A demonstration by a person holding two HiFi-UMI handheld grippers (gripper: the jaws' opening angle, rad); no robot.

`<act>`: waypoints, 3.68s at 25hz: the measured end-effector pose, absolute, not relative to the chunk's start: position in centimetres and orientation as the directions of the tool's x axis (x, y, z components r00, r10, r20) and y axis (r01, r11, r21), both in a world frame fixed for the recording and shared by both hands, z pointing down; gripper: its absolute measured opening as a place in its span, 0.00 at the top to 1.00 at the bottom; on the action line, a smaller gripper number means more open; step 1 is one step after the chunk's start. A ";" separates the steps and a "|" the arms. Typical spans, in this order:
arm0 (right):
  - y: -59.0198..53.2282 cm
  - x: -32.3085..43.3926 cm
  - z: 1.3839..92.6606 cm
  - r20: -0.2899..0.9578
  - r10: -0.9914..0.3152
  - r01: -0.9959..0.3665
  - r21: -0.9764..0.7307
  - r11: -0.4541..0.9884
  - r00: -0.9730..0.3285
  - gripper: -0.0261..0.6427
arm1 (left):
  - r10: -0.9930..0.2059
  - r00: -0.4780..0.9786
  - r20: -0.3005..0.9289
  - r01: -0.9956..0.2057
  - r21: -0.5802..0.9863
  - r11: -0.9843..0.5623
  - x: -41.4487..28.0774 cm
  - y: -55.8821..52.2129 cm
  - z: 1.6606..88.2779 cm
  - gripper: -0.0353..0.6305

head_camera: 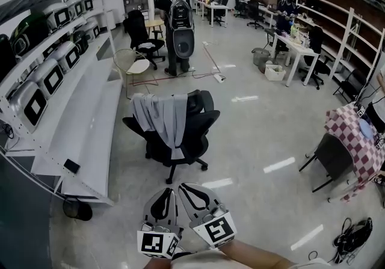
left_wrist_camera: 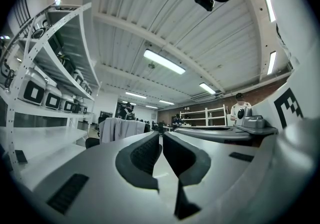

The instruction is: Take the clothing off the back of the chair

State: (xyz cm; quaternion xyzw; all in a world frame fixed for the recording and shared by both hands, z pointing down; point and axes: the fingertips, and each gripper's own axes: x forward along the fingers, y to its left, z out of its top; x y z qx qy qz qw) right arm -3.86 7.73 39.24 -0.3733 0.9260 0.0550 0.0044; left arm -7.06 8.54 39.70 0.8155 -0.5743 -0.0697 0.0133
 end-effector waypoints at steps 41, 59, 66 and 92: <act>2.0 -5.4 42.1 0.022 -0.647 -0.644 0.064 0.762 -0.762 0.93 | -0.951 0.304 -0.049 -0.941 0.139 -0.308 -8.4 2.3 42.3 0.93; -3.1 -12.5 42.8 0.048 -0.708 -0.700 0.120 0.704 -0.705 0.93 | -0.916 0.395 -0.073 -0.897 0.186 -0.401 -15.6 -3.2 43.1 0.93; -3.6 -13.7 43.5 0.088 -0.733 -0.722 0.131 0.679 -0.674 0.93 | -0.896 0.437 -0.082 -0.871 0.212 -0.444 -17.0 -4.3 43.4 0.93; -10.5 -10.5 43.1 0.049 -0.719 -0.715 0.078 0.695 -0.694 0.93 | -0.920 0.384 -0.074 -0.900 0.192 -0.391 -14.6 -10.5 43.3 0.93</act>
